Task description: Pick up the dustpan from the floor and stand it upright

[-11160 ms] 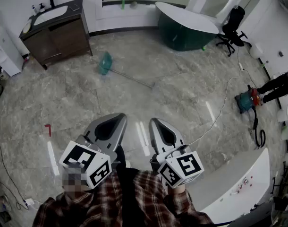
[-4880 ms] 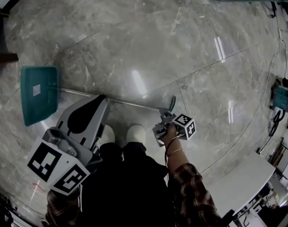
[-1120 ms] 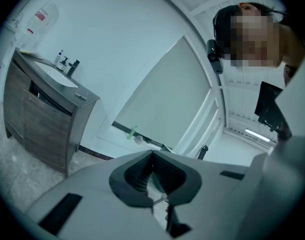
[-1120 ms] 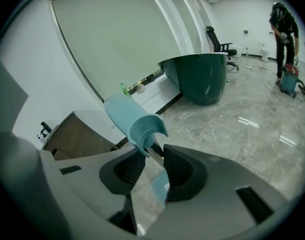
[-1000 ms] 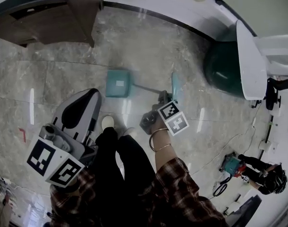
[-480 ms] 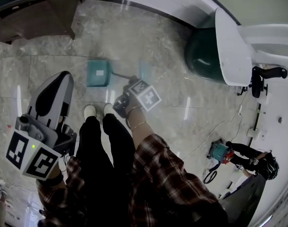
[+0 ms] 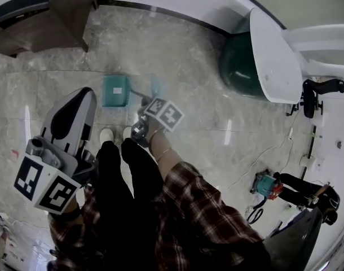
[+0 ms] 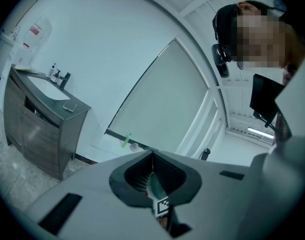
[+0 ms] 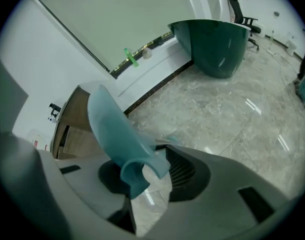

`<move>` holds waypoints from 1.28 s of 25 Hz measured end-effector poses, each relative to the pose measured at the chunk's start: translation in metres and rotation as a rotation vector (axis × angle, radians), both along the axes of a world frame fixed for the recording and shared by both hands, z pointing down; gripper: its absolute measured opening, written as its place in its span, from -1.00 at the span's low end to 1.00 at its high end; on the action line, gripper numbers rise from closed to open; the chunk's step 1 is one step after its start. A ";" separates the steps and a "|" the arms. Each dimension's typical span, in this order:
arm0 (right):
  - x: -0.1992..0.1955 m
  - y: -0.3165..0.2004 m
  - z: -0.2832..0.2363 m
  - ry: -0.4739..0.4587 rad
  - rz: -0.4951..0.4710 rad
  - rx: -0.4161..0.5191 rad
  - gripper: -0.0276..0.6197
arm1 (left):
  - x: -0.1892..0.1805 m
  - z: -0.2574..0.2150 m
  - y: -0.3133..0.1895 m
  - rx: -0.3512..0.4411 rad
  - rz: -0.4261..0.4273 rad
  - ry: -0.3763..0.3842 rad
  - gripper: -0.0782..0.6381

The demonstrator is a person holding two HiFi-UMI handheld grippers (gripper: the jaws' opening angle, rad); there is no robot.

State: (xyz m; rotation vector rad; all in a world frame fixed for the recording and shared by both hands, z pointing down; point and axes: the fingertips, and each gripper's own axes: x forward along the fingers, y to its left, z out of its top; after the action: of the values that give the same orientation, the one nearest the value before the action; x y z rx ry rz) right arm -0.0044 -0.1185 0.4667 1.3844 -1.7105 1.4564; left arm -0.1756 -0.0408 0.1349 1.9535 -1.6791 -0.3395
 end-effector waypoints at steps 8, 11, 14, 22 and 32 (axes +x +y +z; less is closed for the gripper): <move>-0.013 0.037 -0.023 -0.156 -0.130 -0.120 -0.52 | 0.008 -0.017 0.010 -0.012 -0.005 -0.018 -0.75; -0.022 0.055 -0.049 -0.261 -0.193 -0.174 -0.52 | 0.017 -0.029 0.013 -0.007 0.012 -0.025 -0.75; -0.023 0.074 -0.087 -0.362 -0.244 -0.225 -0.52 | 0.029 -0.044 0.019 -0.001 0.044 -0.030 -0.75; -0.035 0.076 -0.206 -0.516 -0.436 -0.038 -0.52 | 0.058 -0.065 0.024 -0.010 0.101 -0.060 -0.75; -0.057 0.052 -0.341 -0.488 -0.655 0.387 -0.78 | 0.080 -0.101 0.021 0.015 0.122 -0.124 -0.75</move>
State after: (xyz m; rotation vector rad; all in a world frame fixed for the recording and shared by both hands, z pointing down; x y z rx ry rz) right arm -0.0614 -0.0663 0.1261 0.5134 -2.5409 1.1624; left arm -0.0961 -0.0201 0.0341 2.1153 -1.6268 -0.1886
